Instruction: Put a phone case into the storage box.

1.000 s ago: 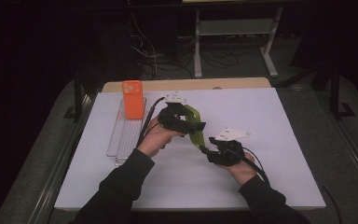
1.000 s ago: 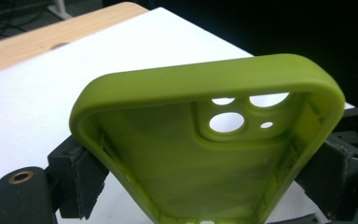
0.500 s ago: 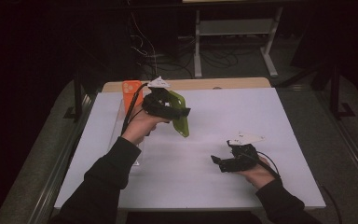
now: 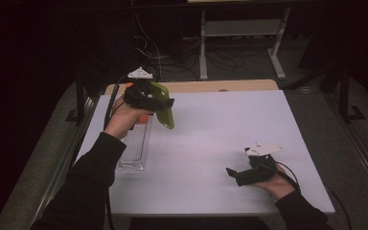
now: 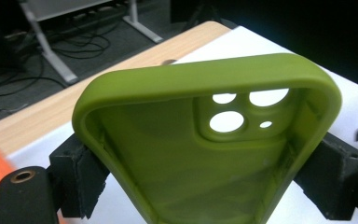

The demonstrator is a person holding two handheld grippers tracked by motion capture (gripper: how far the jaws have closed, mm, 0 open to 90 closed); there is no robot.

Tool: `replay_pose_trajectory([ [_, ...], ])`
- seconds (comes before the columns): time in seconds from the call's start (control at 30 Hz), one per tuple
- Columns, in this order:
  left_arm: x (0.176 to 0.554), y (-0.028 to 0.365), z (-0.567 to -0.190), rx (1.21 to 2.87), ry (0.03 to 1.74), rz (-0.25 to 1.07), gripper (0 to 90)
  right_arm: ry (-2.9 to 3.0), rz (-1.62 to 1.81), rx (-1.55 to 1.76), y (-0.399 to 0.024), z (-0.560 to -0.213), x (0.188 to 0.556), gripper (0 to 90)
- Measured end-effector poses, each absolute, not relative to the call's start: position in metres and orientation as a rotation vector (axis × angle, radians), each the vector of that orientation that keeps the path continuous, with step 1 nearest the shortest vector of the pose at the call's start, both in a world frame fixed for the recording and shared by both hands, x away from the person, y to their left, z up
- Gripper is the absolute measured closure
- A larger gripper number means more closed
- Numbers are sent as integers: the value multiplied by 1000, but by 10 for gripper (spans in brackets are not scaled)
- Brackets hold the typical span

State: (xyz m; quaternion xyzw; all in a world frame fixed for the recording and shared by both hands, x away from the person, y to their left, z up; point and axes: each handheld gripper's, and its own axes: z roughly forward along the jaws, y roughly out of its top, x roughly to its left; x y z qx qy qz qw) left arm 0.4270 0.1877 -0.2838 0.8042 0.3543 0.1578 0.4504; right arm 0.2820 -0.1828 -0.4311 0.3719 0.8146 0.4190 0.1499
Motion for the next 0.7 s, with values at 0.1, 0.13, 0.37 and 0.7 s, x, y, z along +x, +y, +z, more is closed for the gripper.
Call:
replay_pose_trajectory([
  [0.1,429,200,-279,1973,899,417,136,2357,1201,1071,-186,-434,280,0],
  [0.13,430,204,-278,1977,899,428,136,2360,1196,1069,-187,-434,279,0],
  [0.37,437,230,-269,1964,964,507,136,2365,1180,1078,-190,-436,280,0],
  [0.7,452,254,-271,1962,1075,610,136,2367,1181,1071,-189,-437,280,0],
])
